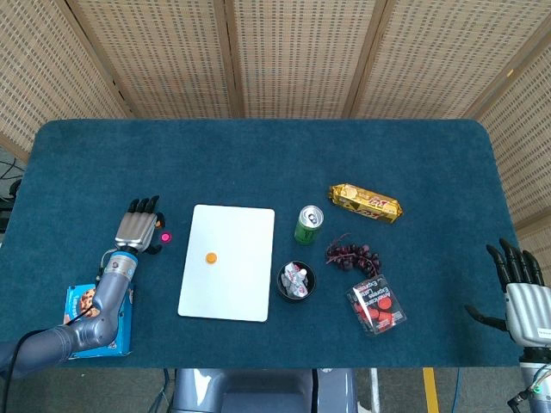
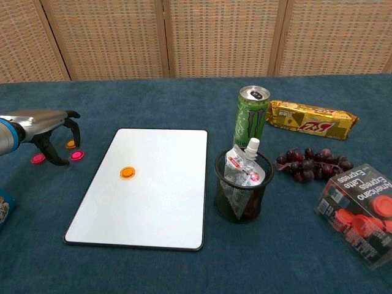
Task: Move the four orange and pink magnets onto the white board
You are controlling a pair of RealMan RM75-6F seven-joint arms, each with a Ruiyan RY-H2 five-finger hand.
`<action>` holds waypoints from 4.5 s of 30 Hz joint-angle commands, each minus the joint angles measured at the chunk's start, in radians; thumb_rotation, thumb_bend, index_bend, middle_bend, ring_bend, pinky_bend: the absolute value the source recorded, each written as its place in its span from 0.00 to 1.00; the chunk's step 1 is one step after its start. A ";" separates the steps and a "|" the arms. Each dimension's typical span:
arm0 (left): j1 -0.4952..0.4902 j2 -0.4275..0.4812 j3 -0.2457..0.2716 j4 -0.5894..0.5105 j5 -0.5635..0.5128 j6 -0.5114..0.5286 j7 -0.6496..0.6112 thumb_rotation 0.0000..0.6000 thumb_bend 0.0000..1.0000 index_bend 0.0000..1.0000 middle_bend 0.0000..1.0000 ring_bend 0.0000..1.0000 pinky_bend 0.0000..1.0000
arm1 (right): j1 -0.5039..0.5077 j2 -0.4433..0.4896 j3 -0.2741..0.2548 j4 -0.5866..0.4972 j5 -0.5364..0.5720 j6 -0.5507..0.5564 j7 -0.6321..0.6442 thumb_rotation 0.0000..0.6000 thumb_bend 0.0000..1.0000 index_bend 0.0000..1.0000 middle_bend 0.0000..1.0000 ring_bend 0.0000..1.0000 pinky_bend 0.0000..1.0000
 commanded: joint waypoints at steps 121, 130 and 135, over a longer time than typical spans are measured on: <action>-0.037 -0.076 -0.053 0.259 0.002 -0.144 -0.143 1.00 0.30 0.41 0.00 0.00 0.00 | -0.003 0.006 0.002 -0.010 0.021 -0.016 0.005 1.00 0.05 0.00 0.00 0.00 0.00; -0.038 -0.090 -0.057 0.272 -0.004 -0.150 -0.130 1.00 0.34 0.55 0.00 0.00 0.00 | -0.004 0.007 0.002 -0.010 0.021 -0.016 0.009 1.00 0.05 0.00 0.00 0.00 0.00; -0.031 -0.074 -0.060 0.246 0.005 -0.138 -0.132 1.00 0.35 0.57 0.00 0.00 0.00 | -0.004 0.007 0.002 -0.010 0.021 -0.016 0.011 1.00 0.06 0.00 0.00 0.00 0.00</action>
